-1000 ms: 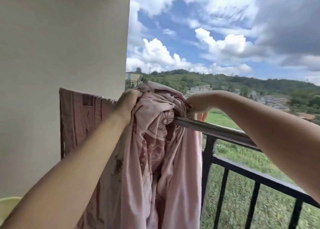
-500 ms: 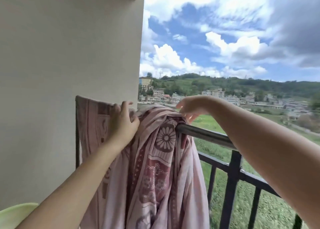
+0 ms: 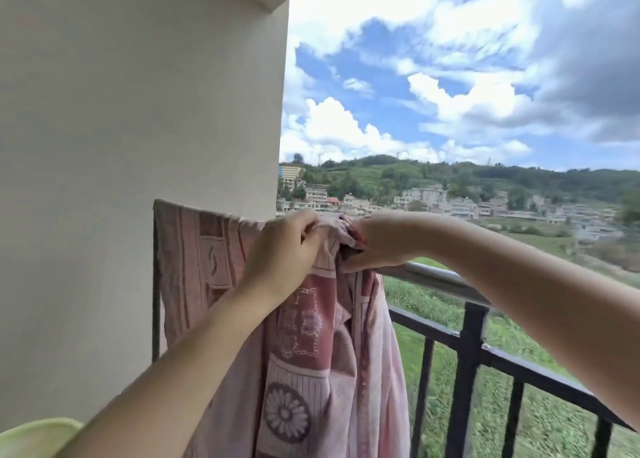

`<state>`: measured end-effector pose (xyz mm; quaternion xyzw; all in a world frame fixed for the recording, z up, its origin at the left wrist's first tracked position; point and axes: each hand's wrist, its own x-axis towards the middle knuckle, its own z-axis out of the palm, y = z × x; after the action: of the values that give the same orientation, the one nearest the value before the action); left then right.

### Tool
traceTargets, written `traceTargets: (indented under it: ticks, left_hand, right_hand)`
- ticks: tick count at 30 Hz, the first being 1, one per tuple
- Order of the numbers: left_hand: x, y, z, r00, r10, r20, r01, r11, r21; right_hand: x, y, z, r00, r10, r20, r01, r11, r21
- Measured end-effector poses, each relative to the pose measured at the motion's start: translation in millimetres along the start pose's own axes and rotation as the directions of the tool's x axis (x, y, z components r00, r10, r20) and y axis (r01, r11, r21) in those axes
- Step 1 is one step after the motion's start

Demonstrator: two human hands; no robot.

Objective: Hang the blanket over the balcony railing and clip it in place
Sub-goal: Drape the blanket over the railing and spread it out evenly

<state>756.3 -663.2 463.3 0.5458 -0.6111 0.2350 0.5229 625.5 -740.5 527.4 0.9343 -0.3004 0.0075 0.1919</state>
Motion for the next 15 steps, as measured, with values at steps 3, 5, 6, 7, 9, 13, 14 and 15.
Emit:
traceTargets:
  ticks: [3, 5, 6, 7, 9, 13, 14, 15]
  left_hand:
    - [38.3, 10.4, -9.9, 0.995, -0.021, 0.101, 0.026, 0.998, -0.050]
    - [56.3, 8.8, -12.2, 0.983, -0.091, 0.162, 0.121, 0.975, -0.187]
    - [61.2, 6.4, -12.9, 0.969, -0.138, 0.205, 0.191, 0.943, -0.271]
    - [64.9, 4.4, -13.5, 0.949, -0.182, 0.258, 0.266, 0.901, -0.343]
    - [70.9, 1.5, -14.8, 0.912, -0.246, 0.329, 0.360, 0.865, -0.349]
    - [80.5, 19.4, -22.2, 0.953, -0.124, 0.276, 0.134, 0.991, -0.018]
    - [82.7, 28.1, -22.7, 0.966, -0.079, 0.245, 0.081, 0.997, 0.002]
    - [85.4, 37.5, -22.6, 0.974, -0.045, 0.222, 0.049, 0.999, -0.010]
  right_hand:
    - [9.4, -6.0, 8.7, 0.983, -0.019, -0.180, 0.023, 0.999, 0.024]
    - [11.1, 3.6, 5.3, 0.969, 0.048, -0.243, -0.050, 0.999, 0.000]
    - [10.9, 11.6, 2.1, 0.966, 0.089, -0.243, -0.097, 0.995, -0.018]
    - [9.5, 21.8, -0.5, 0.962, 0.132, -0.241, -0.139, 0.990, -0.013]
    - [6.6, 41.5, -8.9, 0.952, 0.218, -0.217, -0.199, 0.974, 0.104]
    - [-12.6, 69.5, -28.3, 0.923, 0.359, -0.138, -0.179, 0.719, 0.672]
    - [-20.6, 75.4, -31.6, 0.920, 0.372, -0.124, -0.131, 0.590, 0.796]
    - [-30.2, 81.5, -34.5, 0.921, 0.374, -0.108, -0.075, 0.442, 0.894]
